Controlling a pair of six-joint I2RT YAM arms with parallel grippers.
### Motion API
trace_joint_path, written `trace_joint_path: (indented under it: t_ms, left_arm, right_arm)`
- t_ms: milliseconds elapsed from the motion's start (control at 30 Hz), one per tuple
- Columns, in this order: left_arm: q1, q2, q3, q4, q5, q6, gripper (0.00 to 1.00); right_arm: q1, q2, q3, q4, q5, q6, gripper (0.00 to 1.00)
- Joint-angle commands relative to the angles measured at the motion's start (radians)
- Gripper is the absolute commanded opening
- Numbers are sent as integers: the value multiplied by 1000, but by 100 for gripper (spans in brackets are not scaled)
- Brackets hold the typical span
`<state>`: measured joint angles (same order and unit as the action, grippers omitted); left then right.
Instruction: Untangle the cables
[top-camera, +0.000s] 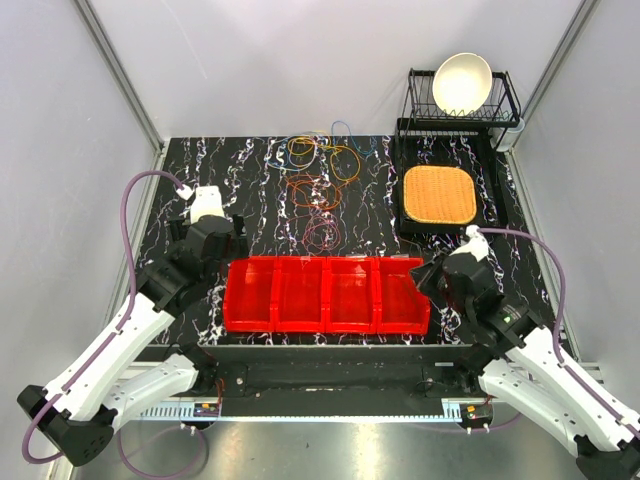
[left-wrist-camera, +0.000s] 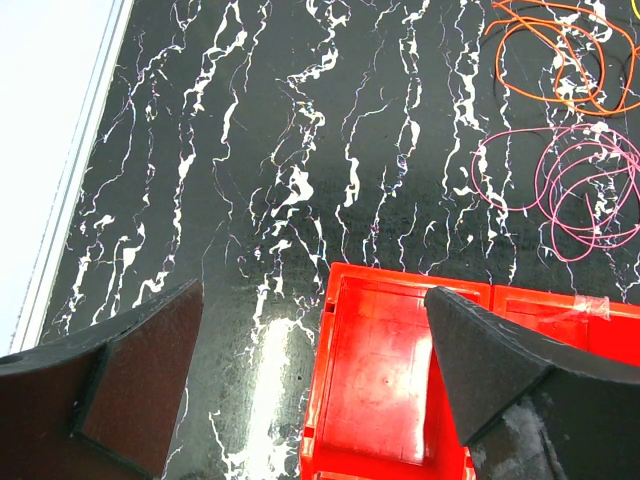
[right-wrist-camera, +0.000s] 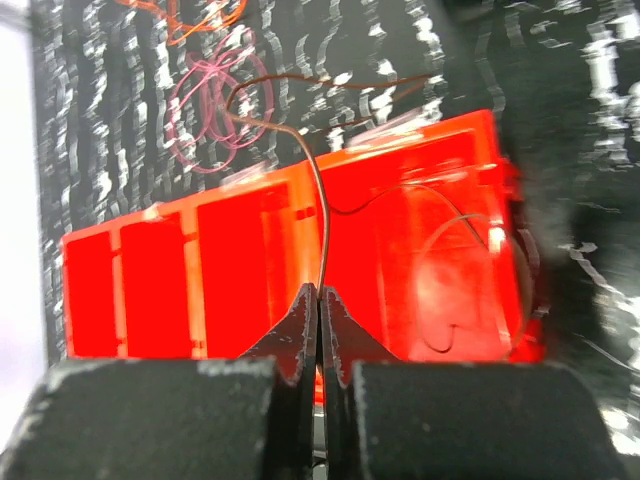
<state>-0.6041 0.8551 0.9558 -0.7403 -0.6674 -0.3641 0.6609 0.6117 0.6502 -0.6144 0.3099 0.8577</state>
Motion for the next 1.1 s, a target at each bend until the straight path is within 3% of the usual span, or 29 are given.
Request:
trace_joint_path:
  t_ms: [0, 167, 400, 600, 1067]
  left_arm:
    - [-6, 7, 11, 22, -14, 16, 96]
    - [-6, 9, 12, 22, -14, 17, 96]
    - [-5, 10, 12, 22, -14, 17, 96]
    - [-5, 9, 11, 22, -15, 17, 96]
    - [-5, 13, 12, 18, -17, 13, 96]
  right_arm:
    - [6, -1, -32, 188, -131, -40, 0]
    - [5, -49, 44, 164, -129, -140, 0]
    - [6, -66, 216, -16, -109, -180, 0]
    - [6, -66, 250, -100, -224, -102, 0]
    - [6, -178, 288, -343, -281, 35, 0]
